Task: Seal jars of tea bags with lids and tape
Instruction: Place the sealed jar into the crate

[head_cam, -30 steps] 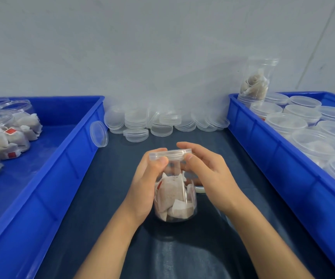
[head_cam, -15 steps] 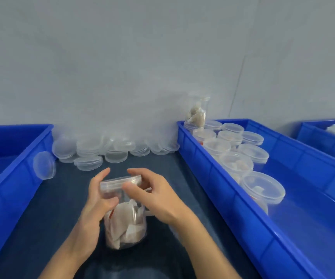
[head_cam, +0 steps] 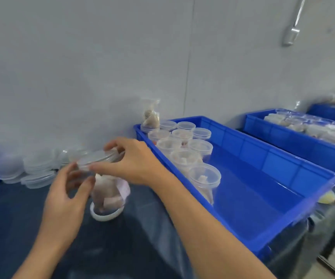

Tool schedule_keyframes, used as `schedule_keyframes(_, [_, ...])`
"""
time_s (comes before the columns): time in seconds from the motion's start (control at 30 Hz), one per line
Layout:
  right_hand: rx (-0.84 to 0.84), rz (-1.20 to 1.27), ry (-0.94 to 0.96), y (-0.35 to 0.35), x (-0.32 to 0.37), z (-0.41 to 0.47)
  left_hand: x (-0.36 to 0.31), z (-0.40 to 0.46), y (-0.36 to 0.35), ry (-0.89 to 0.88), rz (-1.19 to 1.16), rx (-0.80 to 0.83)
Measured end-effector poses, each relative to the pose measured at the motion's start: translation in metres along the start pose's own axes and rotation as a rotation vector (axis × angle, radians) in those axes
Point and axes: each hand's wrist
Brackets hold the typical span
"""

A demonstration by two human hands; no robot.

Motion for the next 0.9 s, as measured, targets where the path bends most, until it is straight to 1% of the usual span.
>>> schedule_keyframes(0.2, [-0.302, -0.003, -0.007, 0.095, -0.001, -0.004, -0.065, 0.034, -0.088, -0.164, 0.019, 0.109])
schedule_keyframes(0.37, [-0.473, -0.061, -0.096, 0.168, -0.029, -0.023, -0.1, 0.042, -0.173, -0.254, -0.02, 0.301])
schedule_keyframes(0.57, [-0.579, -0.095, -0.219, 0.198, -0.088, -0.06, -0.101, 0.03, -0.238, -0.206, 0.002, 0.508])
schedule_keyframes(0.63, [-0.58, -0.102, -0.256, 0.198, -0.105, -0.067, -0.095, 0.026, -0.249, -0.202, 0.022, 0.554])
schedule_keyframes(0.7, [-0.545, -0.106, -0.286, 0.195, -0.119, -0.072, -0.084, 0.022, -0.255, -0.185, 0.063, 0.591])
schedule_keyframes(0.77, [-0.475, -0.112, -0.319, 0.19, -0.132, -0.075, -0.071, 0.02, -0.255, -0.171, 0.129, 0.613])
schedule_keyframes(0.9, [-0.299, -0.121, -0.401, 0.179, -0.152, -0.078, -0.048, 0.017, -0.251, -0.196, 0.313, 0.62])
Point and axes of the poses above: each hand's wrist, its own z-axis towards the middle knuckle, its own y-axis out of the back of the hand, x = y × z, and after that the axes turned 4 degrees about -z, right-handed
